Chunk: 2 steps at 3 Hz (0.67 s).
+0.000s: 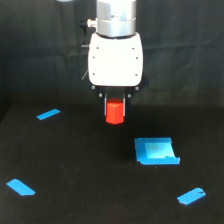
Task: Pick up the red object from the table
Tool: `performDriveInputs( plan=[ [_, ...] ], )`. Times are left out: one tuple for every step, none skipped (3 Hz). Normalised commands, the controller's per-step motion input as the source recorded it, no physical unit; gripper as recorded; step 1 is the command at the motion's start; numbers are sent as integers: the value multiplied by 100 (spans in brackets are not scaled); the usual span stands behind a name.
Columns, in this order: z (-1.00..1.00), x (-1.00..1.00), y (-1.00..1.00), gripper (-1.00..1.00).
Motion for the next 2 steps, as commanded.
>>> performDriveInputs(
  plan=[
    [12, -1, 1, -100],
    [10, 3, 5, -98]
  ],
)
